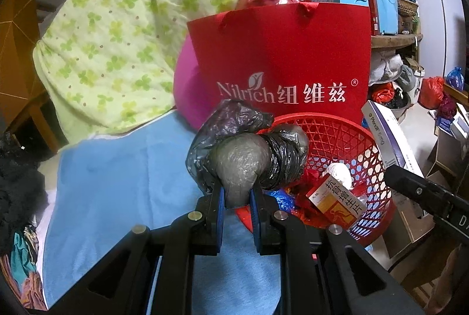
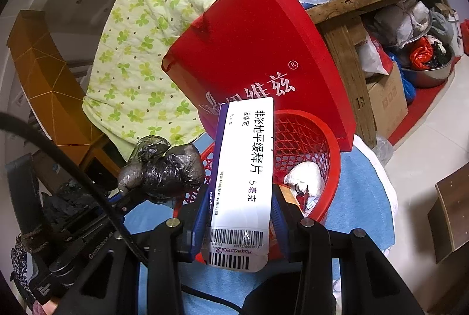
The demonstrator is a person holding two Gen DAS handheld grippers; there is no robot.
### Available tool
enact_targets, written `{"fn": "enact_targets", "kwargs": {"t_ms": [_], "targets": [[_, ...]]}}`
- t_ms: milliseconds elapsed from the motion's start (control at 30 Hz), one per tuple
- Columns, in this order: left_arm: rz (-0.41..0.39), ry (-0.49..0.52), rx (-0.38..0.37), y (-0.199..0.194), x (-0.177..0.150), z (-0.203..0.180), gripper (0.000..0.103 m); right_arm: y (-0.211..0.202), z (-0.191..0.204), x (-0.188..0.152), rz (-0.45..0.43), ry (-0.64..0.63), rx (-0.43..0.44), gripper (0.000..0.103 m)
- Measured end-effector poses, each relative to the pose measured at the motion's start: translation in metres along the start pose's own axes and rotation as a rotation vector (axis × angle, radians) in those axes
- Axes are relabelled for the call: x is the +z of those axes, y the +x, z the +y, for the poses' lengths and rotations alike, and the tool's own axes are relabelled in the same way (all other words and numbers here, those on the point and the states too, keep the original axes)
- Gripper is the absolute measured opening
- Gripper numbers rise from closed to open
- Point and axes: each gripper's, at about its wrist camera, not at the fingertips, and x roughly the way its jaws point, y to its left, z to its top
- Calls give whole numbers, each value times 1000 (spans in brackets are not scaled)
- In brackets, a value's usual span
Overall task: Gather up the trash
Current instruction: 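Bring the black bag and white box over the basket rim with both tools, then open both tools to drop the bag and box into the basket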
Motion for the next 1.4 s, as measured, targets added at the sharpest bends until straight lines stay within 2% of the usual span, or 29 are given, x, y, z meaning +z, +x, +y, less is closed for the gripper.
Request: {"fn": "enact_targets", "kwargs": {"t_ms": [733, 1400], "targets": [[13, -16, -50, 16, 2, 5, 17, 17, 3, 5, 22, -9, -11, 43], [20, -23, -134, 44, 8, 4, 19, 42, -8, 20, 18, 28, -37, 44]]}}
